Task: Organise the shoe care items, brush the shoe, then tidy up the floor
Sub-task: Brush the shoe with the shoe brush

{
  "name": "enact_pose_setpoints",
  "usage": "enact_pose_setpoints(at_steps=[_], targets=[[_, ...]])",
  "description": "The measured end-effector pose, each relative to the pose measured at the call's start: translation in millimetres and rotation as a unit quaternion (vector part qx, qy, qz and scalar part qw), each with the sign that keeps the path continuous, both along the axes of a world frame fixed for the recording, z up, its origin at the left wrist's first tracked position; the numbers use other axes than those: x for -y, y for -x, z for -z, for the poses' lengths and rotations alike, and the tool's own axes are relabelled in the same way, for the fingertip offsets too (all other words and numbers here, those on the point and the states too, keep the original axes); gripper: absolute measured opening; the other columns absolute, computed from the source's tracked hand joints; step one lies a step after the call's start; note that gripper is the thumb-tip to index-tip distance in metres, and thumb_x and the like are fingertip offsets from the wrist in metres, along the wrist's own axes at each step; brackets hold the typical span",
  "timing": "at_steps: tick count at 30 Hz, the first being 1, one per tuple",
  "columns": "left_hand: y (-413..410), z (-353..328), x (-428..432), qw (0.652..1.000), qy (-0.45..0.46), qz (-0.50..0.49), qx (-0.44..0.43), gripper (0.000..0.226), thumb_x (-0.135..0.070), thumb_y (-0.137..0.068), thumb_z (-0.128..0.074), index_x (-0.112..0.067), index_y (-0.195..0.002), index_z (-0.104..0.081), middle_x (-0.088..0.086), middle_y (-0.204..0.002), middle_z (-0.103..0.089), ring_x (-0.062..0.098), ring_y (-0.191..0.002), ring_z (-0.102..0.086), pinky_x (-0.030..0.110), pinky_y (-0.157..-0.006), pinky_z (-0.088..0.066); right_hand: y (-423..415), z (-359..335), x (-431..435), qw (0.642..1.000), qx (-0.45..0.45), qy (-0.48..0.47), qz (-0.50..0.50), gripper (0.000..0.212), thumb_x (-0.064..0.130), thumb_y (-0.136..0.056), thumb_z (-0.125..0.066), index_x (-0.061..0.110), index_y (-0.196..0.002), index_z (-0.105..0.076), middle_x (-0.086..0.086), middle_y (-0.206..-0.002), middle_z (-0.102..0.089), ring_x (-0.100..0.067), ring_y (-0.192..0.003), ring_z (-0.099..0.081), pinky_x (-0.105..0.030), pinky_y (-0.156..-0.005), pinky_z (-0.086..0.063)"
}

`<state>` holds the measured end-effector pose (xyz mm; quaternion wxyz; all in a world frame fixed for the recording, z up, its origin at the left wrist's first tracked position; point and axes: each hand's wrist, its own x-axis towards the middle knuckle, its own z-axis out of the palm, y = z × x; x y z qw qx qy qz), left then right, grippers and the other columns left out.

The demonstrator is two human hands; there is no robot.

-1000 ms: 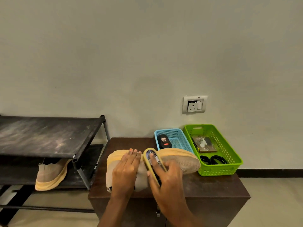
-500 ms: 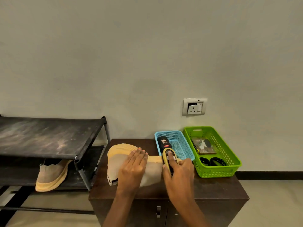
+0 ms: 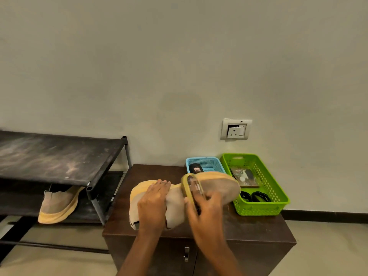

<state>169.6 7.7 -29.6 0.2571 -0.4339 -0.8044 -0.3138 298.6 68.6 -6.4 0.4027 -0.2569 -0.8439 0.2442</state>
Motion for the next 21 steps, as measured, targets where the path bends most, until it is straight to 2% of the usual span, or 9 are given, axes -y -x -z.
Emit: enact_pose_setpoints(at_steps=[2,3,6,8,11,13,15,17,21], targets=[[-5,0,-4,1.000,0.004,-0.003,0.015,0.062,0.011,-0.031,-0.089,-0.006,-0.089,-0.075,0.011,-0.089,-0.074,0.025,-0.083,-0.072,0.042,-0.070,-0.057,-5,2,-17,0.996,-0.025,-0.015,0.080,0.053,0.036,-0.086,-0.052,0.025,-0.137,-0.047,-0.001,-0.089,-0.038,-0.016,-0.076,-0.045,-0.025,-0.069,-0.046],[-8,0,-6,1.000,0.010,0.001,0.016,0.061,0.008,-0.031,-0.090,-0.006,-0.088,-0.075,0.010,-0.088,-0.074,0.024,-0.083,-0.072,0.041,-0.069,-0.057,-4,2,-13,0.996,-0.038,-0.015,0.081,0.052,0.036,-0.086,-0.052,0.023,-0.136,-0.049,-0.001,-0.089,-0.038,-0.016,-0.076,-0.044,-0.022,-0.069,-0.043],[-14,-1,-10,0.999,-0.006,0.015,0.050,0.042,-0.007,-0.046,-0.091,-0.007,-0.085,-0.075,0.009,-0.084,-0.074,0.023,-0.079,-0.072,0.034,-0.063,-0.057,2,6,21,0.997,-0.027,-0.073,0.003,0.050,0.043,-0.091,-0.043,0.021,-0.135,-0.051,0.006,-0.091,-0.034,-0.009,-0.076,-0.045,-0.010,-0.070,-0.040],[-13,-3,-9,0.996,-0.023,0.003,0.081,0.040,-0.003,-0.049,-0.089,-0.008,-0.086,-0.074,0.007,-0.083,-0.074,0.022,-0.077,-0.072,0.032,-0.060,-0.057,0,8,10,0.995,-0.015,-0.095,0.003,0.050,0.046,-0.092,-0.041,0.024,-0.137,-0.048,0.004,-0.090,-0.035,-0.013,-0.075,-0.046,-0.019,-0.070,-0.045],[-11,-2,-12,0.997,-0.005,-0.027,0.076,0.058,0.005,-0.031,-0.092,-0.010,-0.085,-0.076,0.006,-0.083,-0.074,0.021,-0.077,-0.072,0.035,-0.061,-0.058,-8,7,-23,0.990,-0.006,-0.086,0.111,0.054,0.037,-0.086,-0.053,0.026,-0.138,-0.045,-0.005,-0.090,-0.041,-0.020,-0.077,-0.045,-0.037,-0.067,-0.051],[-14,-6,-12,0.996,0.001,-0.034,0.079,0.060,0.002,-0.028,-0.093,-0.010,-0.083,-0.076,0.005,-0.081,-0.074,0.021,-0.075,-0.072,0.033,-0.061,-0.057,-7,8,-7,0.994,-0.019,-0.074,0.074,0.054,0.037,-0.087,-0.052,0.027,-0.139,-0.043,-0.002,-0.093,-0.037,-0.018,-0.079,-0.046,-0.034,-0.069,-0.052],[-14,-6,-11,0.996,-0.025,-0.030,0.085,0.052,0.002,-0.035,-0.092,-0.007,-0.083,-0.075,0.006,-0.079,-0.074,0.022,-0.072,-0.072,0.033,-0.058,-0.057,-3,12,20,0.993,-0.010,-0.122,0.002,0.051,0.040,-0.089,-0.048,0.028,-0.139,-0.045,0.001,-0.096,-0.036,-0.014,-0.080,-0.047,-0.027,-0.070,-0.051],[-11,-6,-8,0.993,-0.058,-0.031,0.102,0.046,0.006,-0.044,-0.089,-0.006,-0.086,-0.074,0.007,-0.081,-0.074,0.024,-0.076,-0.072,0.036,-0.062,-0.057,-4,10,10,0.986,0.009,-0.169,-0.005,0.049,0.037,-0.088,-0.050,0.025,-0.136,-0.049,-0.002,-0.098,-0.039,-0.017,-0.080,-0.049,-0.029,-0.069,-0.051],[-6,-2,-10,0.996,-0.037,-0.050,0.061,0.052,0.013,-0.038,-0.087,-0.005,-0.085,-0.076,0.011,-0.083,-0.074,0.027,-0.078,-0.072,0.041,-0.062,-0.058,-17,5,-38,0.985,-0.015,-0.109,0.132,0.058,0.027,-0.079,-0.062,0.022,-0.136,-0.049,-0.010,-0.093,-0.043,-0.026,-0.079,-0.048,-0.039,-0.068,-0.051]])
